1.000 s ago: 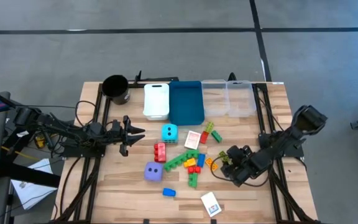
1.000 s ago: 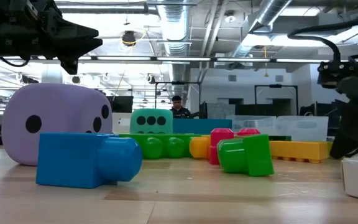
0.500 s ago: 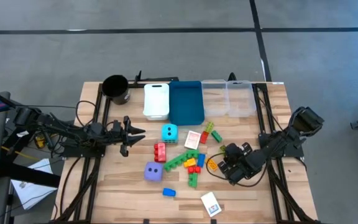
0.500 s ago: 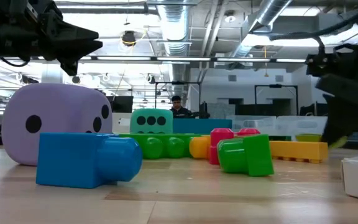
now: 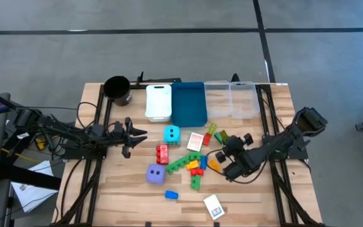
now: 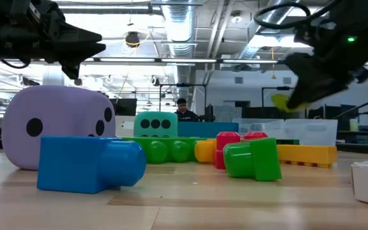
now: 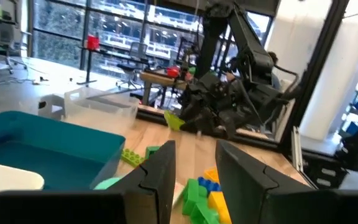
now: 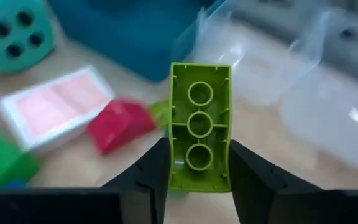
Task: Pick & Place Toys
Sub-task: Put the bottom small light green game piece into the right transparent bin
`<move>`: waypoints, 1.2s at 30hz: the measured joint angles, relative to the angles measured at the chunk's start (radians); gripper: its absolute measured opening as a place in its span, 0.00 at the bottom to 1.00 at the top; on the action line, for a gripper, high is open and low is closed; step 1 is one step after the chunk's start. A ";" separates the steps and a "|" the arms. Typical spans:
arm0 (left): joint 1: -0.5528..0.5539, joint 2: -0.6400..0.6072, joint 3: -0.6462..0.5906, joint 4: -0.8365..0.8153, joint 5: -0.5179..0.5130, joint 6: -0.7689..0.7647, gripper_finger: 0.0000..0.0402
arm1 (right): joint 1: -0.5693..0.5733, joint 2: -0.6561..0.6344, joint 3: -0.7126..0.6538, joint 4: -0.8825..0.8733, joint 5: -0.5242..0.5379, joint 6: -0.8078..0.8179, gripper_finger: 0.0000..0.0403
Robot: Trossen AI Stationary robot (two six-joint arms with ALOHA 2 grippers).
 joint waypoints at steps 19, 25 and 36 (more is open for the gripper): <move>0.022 0.000 0.029 0.263 -0.092 0.106 0.27 | -0.353 -0.191 0.130 -0.076 0.141 -0.408 0.31; 0.053 0.043 0.069 0.253 -0.091 0.109 0.27 | -0.518 -0.258 0.129 -0.187 0.137 -0.417 0.32; 0.083 0.101 0.081 0.246 -0.091 0.106 0.27 | -0.758 -0.288 0.129 -0.199 0.140 -0.519 0.37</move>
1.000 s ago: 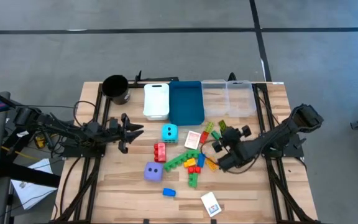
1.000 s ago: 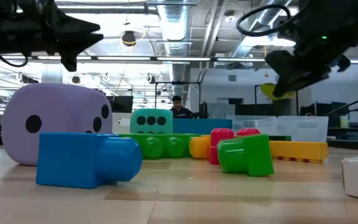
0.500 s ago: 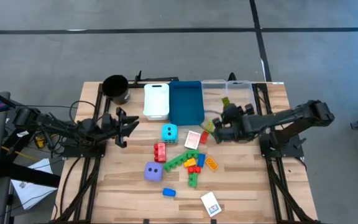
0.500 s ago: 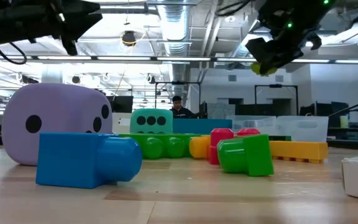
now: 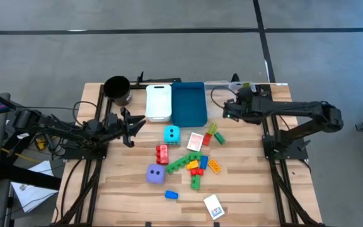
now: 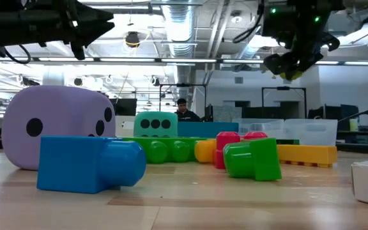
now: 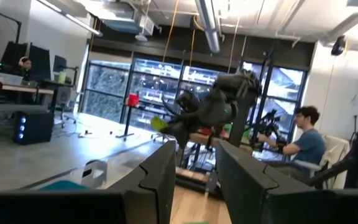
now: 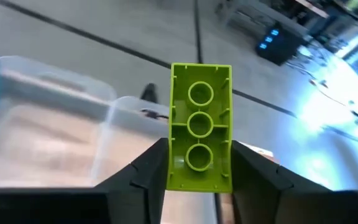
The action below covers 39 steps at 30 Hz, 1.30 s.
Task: Pick & Place Toys
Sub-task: Put the bottom small light green game piece into the right transparent bin, then put the small green game piece into the right transparent bin
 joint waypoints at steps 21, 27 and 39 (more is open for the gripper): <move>-0.002 0.010 0.000 -0.031 0.001 -0.026 0.27 | 0.134 0.173 -0.001 -0.004 -0.012 0.001 0.64; -0.002 0.010 0.000 -0.036 0.001 -0.025 0.27 | 0.398 0.176 -0.001 0.023 -0.125 0.058 0.65; -0.001 0.010 0.018 -0.029 0.003 0.031 0.27 | 0.721 0.174 -0.001 0.019 -0.294 0.474 0.65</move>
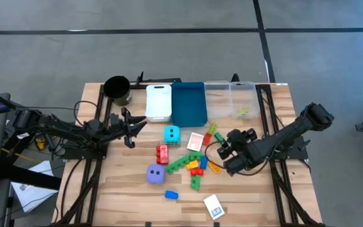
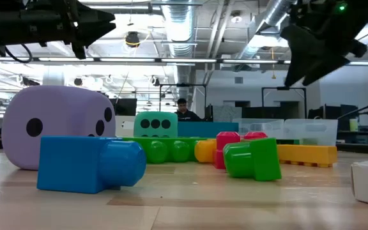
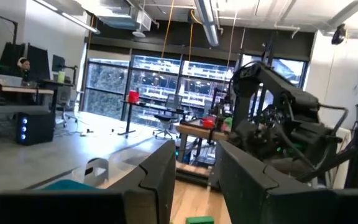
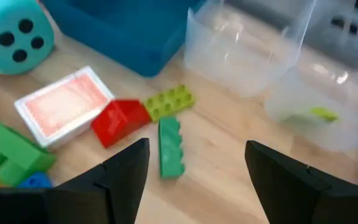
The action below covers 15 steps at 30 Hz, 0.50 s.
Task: Pick & Place Toys
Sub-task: Put the small green game piece into the right transparent bin
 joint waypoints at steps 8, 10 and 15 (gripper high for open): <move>0.000 0.000 0.026 -0.059 0.049 -0.003 0.27 | 0.008 0.070 0.001 0.135 -0.019 -0.094 0.65; 0.000 0.000 0.026 -0.079 0.048 -0.003 0.27 | 0.008 0.106 0.000 0.143 -0.010 -0.129 0.65; 0.000 0.000 0.026 -0.086 0.048 -0.002 0.27 | 0.006 0.181 -0.001 0.063 0.010 -0.071 0.65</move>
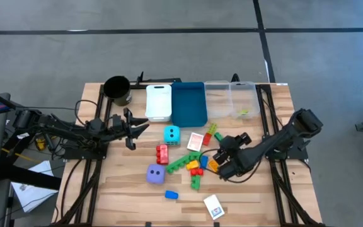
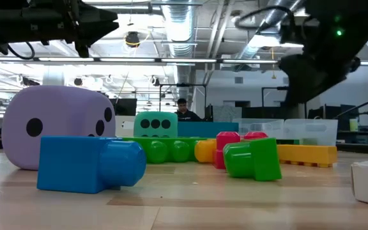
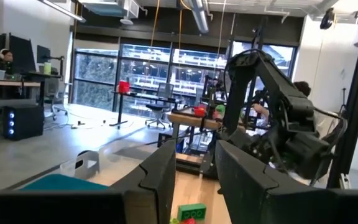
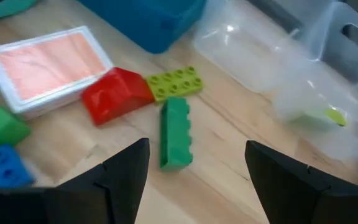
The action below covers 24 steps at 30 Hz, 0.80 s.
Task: Pick & Place Toys
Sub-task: Put the small green game piece into the right transparent bin
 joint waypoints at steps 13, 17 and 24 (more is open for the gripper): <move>0.042 0.000 0.000 0.000 0.000 0.000 0.27 | 0.175 -0.078 -0.311 0.420 0.102 0.010 0.65; 0.054 0.000 0.000 0.000 -0.001 0.000 0.27 | 0.232 -0.103 -0.461 0.647 0.177 0.020 0.65; 0.060 0.000 0.000 0.000 -0.001 0.000 0.27 | 0.210 -0.099 -0.593 0.798 0.219 0.069 0.65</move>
